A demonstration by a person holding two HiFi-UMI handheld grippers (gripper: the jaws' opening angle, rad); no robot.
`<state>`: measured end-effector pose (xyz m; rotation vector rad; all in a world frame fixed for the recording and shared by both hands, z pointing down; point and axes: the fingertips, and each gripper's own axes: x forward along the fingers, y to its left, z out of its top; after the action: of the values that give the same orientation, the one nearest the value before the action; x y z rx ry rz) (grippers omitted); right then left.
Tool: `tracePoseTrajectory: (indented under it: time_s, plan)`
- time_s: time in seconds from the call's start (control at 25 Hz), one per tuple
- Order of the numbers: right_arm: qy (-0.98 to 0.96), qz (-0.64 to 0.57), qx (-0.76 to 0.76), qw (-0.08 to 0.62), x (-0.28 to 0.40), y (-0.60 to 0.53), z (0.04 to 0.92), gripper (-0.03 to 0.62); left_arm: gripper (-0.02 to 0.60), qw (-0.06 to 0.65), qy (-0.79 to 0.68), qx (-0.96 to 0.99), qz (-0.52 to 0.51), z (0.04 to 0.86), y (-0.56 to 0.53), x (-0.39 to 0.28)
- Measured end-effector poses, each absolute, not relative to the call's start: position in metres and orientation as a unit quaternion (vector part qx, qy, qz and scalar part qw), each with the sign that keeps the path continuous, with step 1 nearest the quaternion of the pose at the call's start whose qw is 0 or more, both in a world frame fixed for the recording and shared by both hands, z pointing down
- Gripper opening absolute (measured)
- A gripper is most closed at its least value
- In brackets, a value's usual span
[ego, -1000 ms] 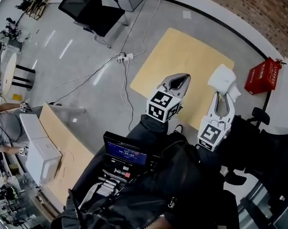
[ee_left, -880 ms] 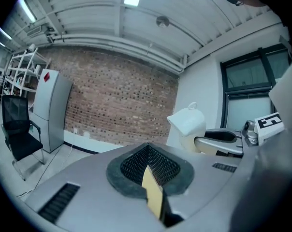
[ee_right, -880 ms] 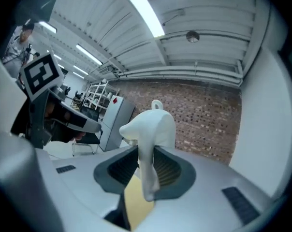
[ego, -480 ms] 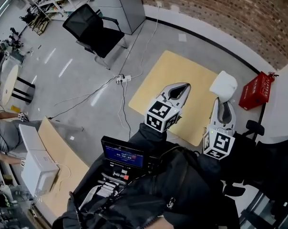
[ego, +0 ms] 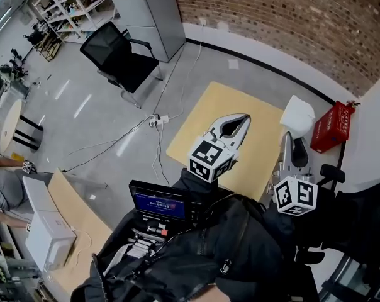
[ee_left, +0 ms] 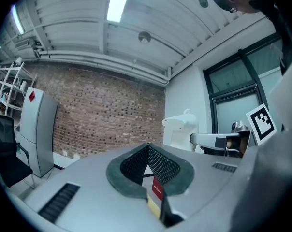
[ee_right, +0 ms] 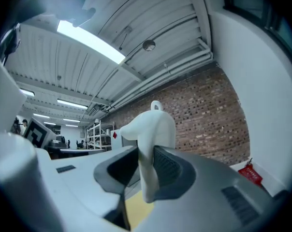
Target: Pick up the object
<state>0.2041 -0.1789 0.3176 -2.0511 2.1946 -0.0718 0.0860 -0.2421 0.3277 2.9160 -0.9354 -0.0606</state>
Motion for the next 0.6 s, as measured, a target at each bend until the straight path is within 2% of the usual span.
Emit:
tracePoseTrajectory:
  time_s: [0.6]
  plan:
    - [0.741,-0.027,-0.666,0.085,0.199,-0.196,0.316,0.106,-0.002,0.035,-0.310,0.950,-0.021,0.326,-0.259,0.081]
